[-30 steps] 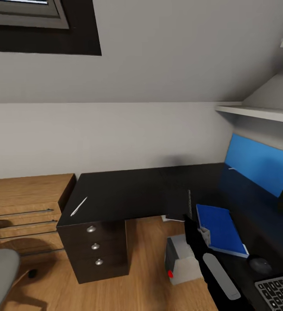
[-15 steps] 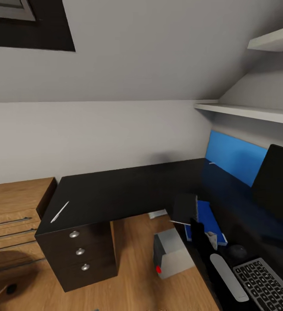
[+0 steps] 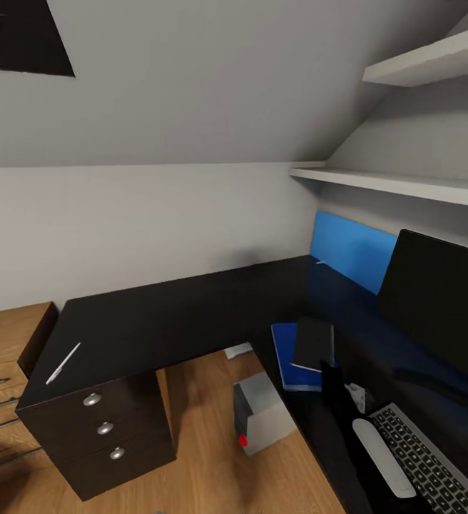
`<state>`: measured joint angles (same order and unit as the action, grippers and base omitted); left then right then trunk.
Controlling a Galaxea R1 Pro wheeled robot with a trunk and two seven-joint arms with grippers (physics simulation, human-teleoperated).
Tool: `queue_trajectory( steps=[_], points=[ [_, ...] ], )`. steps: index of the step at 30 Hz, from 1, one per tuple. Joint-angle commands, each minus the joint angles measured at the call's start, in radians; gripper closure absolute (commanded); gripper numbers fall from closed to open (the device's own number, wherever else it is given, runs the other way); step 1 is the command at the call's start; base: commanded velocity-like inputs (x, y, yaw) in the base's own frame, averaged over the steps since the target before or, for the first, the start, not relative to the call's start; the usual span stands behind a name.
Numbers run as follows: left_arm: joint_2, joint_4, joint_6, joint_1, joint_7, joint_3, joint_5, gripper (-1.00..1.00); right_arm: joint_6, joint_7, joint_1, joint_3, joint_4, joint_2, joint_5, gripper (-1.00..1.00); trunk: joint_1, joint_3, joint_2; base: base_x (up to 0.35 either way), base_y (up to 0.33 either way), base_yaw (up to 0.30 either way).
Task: In the bedroom, organize the workspace by keeping the computer under the desk, ensuring the monitor is on the desk, placing the keyboard on the desk next to the monitor, placing the mouse on the desk next to the keyboard, moving the folder from the swivel chair onto the desk next to the mouse, stacking the notebook on top of the folder with the pen on top of the notebook, and positioning the swivel chair next to the desk.
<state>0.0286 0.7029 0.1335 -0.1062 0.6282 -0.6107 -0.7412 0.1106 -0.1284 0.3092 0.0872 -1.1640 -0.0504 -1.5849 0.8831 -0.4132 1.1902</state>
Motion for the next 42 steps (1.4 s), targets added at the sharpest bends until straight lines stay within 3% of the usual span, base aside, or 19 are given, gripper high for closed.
queue_trajectory(
  steps=[1, 23, 32, 42],
  points=[
    [0.002, 0.001, 0.007, -0.001, 0.007, -0.012, -0.010, -1.00, 0.009, -0.003, 0.001, 0.005, -0.002, -0.001, -0.009, 1.00, 0.000, -0.002, 0.001, 0.000, 0.000, -0.185],
    [0.002, 0.001, 0.006, -0.001, 0.007, -0.015, -0.010, -1.00, -0.002, -0.004, 0.001, 0.015, -0.001, 0.004, -0.010, 1.00, 0.000, -0.003, 0.001, 0.000, 0.000, -0.019],
    [0.002, 0.001, 0.006, -0.001, 0.007, -0.016, -0.010, -1.00, -0.002, -0.059, 0.002, 0.016, 0.051, 0.006, -0.010, 1.00, 0.000, -0.003, 0.001, 0.000, 0.000, 0.000],
    [0.002, 0.001, 0.007, -0.001, 0.007, -0.015, -0.009, -1.00, -0.002, -0.061, 0.002, 0.016, 0.056, 0.007, -0.009, 1.00, 0.000, -0.003, 0.001, 0.099, 0.000, 0.000]
  ],
)
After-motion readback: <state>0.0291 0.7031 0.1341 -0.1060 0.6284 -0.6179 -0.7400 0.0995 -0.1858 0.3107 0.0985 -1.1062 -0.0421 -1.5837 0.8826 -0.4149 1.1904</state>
